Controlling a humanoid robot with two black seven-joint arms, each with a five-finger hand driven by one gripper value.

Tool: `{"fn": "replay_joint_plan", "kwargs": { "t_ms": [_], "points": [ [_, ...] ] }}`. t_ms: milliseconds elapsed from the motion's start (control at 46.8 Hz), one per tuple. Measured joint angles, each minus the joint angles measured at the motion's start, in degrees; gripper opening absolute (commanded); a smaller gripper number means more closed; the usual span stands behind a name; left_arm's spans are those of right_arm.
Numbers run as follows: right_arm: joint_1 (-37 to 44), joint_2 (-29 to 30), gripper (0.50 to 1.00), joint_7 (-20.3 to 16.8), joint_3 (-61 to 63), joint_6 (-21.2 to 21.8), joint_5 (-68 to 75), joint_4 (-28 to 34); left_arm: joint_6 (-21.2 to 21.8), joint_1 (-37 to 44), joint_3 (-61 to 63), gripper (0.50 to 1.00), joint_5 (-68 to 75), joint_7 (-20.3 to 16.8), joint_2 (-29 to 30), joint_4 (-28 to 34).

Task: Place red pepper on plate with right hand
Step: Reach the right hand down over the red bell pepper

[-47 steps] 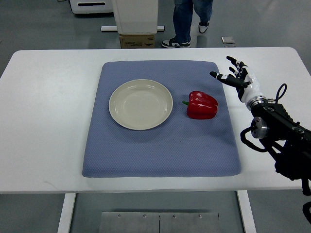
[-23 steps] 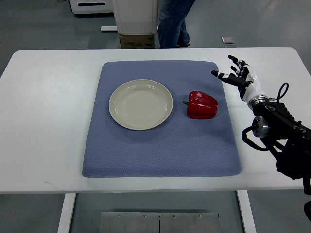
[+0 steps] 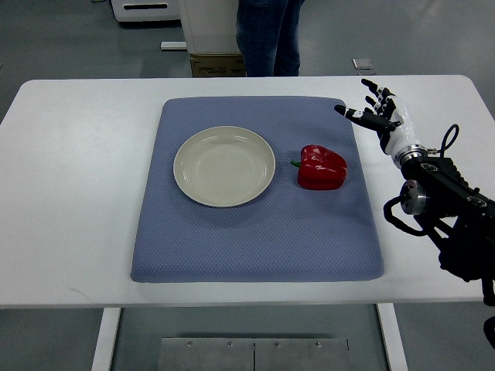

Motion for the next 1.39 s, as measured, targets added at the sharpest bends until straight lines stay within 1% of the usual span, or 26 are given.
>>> {"fn": "replay_joint_plan", "kwargs": {
  "t_ms": [192, 321, 534, 663, 791, 962, 1048, 1197, 1390],
  "points": [
    [2.25, -1.55, 1.000, 0.06, -4.79, 0.11, -0.14, 0.67, 0.00, 0.00, 0.03, 1.000, -0.01, 0.00, 0.00, 0.00],
    [3.46, -3.60, 1.000, 1.01, -8.14, 0.54, -0.11, 2.55, 0.00, 0.00, 0.01, 1.000, -0.02, 0.00, 0.00, 0.00],
    [6.98, -8.72, 0.998, 1.23, -16.44, 4.05, -0.36, 7.77, 0.00, 0.00, 0.00, 1.000, -0.02, -0.01, 0.00, 0.00],
    [9.21, -11.04, 0.998, 1.29, -20.96, 5.20, -0.79, 10.82, 0.00, 0.00, 0.01, 1.000, -0.02, 0.00, 0.00, 0.00],
    [11.05, -12.02, 0.998, 2.96, -25.32, 5.78, -3.38, 11.57, 0.00, 0.00, 0.01, 1.000, -0.02, 0.00, 0.00, 0.00],
    [13.45, -13.72, 0.998, 6.61, -32.13, 5.94, -9.28, 11.67, 0.00, 0.00, 0.01, 1.000, -0.01, 0.00, 0.00, 0.00],
    [14.96, -14.66, 0.998, 7.75, -35.29, 6.53, -10.41, 12.09, 0.00, 0.00, 0.00, 1.000, -0.01, 0.00, 0.00, 0.00],
    [17.09, -16.10, 0.998, 8.40, -39.46, 9.57, -10.98, 13.37, 0.00, -0.01, 0.00, 1.000, 0.00, 0.00, 0.00, 0.00],
    [18.06, -16.62, 0.998, 8.43, -42.37, 10.30, -14.02, 14.12, 0.00, 0.00, 0.00, 1.000, 0.00, 0.00, 0.00, 0.00]
  ]
}}
